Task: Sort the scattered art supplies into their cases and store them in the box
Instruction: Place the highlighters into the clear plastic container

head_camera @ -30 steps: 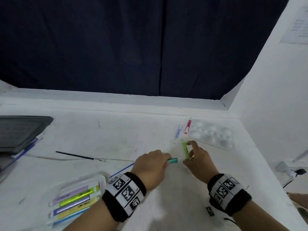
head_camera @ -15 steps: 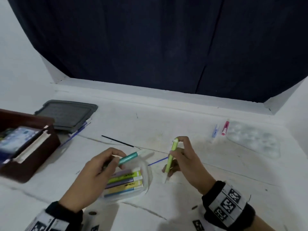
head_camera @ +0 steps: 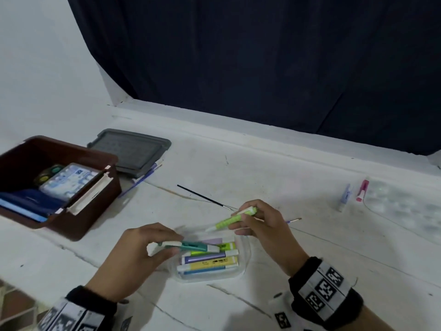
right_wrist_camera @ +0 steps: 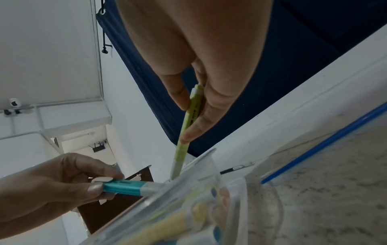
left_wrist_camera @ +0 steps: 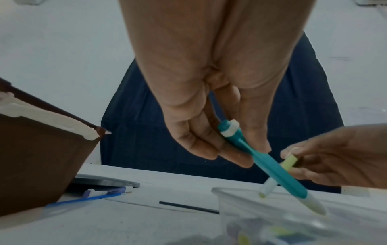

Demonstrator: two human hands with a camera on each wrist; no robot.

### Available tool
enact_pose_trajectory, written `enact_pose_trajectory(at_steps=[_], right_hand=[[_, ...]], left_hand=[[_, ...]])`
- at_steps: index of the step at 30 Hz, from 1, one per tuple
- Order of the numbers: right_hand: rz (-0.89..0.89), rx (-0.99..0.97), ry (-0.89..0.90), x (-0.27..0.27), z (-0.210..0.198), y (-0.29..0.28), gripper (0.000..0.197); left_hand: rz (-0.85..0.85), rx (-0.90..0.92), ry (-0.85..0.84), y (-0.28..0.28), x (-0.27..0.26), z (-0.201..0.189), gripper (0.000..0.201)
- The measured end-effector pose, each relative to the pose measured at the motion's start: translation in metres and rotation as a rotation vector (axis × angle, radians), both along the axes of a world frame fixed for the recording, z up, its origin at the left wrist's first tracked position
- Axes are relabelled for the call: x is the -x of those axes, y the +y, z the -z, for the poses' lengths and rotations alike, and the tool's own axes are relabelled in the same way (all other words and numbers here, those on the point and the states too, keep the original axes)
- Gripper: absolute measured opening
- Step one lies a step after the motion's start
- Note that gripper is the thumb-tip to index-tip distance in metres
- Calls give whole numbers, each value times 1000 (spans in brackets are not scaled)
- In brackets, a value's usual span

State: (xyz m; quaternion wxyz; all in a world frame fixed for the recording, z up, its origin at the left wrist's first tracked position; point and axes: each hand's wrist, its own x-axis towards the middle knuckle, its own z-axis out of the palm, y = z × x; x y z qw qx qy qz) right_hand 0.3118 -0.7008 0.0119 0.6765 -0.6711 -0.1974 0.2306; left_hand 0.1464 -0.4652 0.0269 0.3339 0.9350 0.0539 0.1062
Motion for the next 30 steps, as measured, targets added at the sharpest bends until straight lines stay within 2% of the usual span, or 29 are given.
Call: enact_pose_trajectory(at_steps=[5, 8, 12, 17, 23, 26, 30], right_hand=[[-114, 58, -36, 5, 1, 8, 7], [-170, 116, -99, 4, 1, 12, 9], [-222, 310, -333, 4, 6, 13, 16], [-234, 476, -688, -2, 14, 14, 10], [-230, 535, -878, -6, 32, 23, 11], [-256, 534, -925, -6, 37, 26, 11], [-298, 514, -846, -6, 35, 27, 15]], left_hand=[[34, 3, -2, -3, -12, 14, 16], [40, -69, 44, -4, -18, 21, 18], [29, -243, 104, -7, -19, 27, 19], [-17, -271, 107, -12, -21, 25, 18], [-64, -362, 137, -22, -28, 27, 17], [-77, -382, 153, -24, -30, 29, 16], [-97, -337, 169, -22, -31, 28, 16]])
